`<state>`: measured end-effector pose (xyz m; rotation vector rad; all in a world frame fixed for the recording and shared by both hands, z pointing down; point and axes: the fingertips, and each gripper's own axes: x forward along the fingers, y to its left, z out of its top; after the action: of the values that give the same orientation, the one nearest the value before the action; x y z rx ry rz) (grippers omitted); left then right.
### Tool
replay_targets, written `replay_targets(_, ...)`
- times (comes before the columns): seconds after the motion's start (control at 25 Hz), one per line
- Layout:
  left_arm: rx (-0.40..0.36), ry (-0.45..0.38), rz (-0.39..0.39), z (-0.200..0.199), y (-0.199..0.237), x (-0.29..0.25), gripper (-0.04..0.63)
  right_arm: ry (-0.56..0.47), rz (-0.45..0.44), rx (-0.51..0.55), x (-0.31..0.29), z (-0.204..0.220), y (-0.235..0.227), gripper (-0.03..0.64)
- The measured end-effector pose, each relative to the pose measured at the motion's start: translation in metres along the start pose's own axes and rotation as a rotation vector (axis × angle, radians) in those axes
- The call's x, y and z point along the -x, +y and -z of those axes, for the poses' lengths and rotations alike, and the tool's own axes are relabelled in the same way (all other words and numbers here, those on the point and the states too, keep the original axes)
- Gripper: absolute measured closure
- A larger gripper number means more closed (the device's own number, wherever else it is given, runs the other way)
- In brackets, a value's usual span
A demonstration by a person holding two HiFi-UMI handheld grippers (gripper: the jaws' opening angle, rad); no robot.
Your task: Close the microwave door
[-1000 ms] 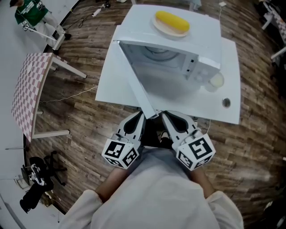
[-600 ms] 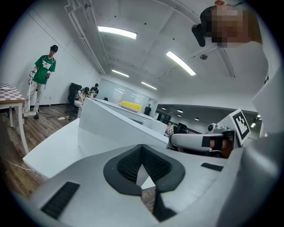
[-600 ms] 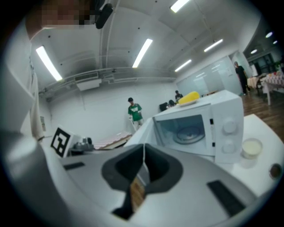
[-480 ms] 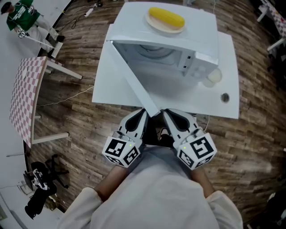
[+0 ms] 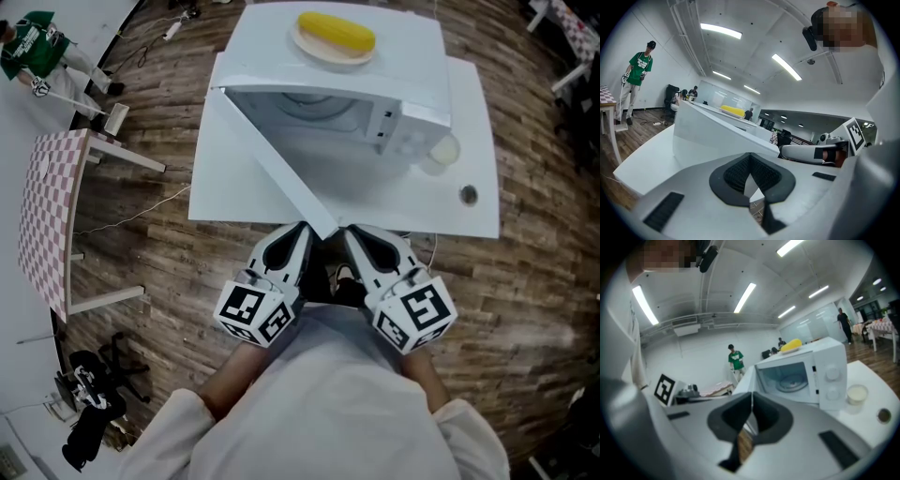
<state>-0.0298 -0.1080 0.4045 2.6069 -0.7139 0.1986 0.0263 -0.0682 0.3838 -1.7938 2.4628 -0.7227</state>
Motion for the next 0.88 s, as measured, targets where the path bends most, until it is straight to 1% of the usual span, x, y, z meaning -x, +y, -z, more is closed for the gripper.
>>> replay_targets(0.16, -0.002, 0.001, 0.018, -0.002, 0.003, 0.0, 0.575, -0.001, 0.015, 0.003, -0.002, -0.001, 0.003, 0.592)
replay_targets(0.36, -0.016, 0.0, 0.039, -0.002, -0.002, -0.004, 0.575, 0.002, 0.043, 0.013, 0.007, 0.001, -0.001, 0.592)
replay_targets(0.56, -0.031, -0.005, 0.05, -0.001, -0.006, -0.014, 0.575, -0.001, 0.05, 0.024, 0.009, -0.002, -0.006, 0.592)
replay_targets(0.72, -0.014, -0.012, 0.039, 0.0, -0.003, -0.016, 0.575, -0.01, 0.061, 0.03, 0.003, -0.005, -0.005, 0.592)
replay_targets(0.88, 0.002, -0.018, 0.044, -0.005, -0.001, -0.02, 0.575, -0.013, 0.072, 0.052, 0.002, -0.008, -0.004, 0.592)
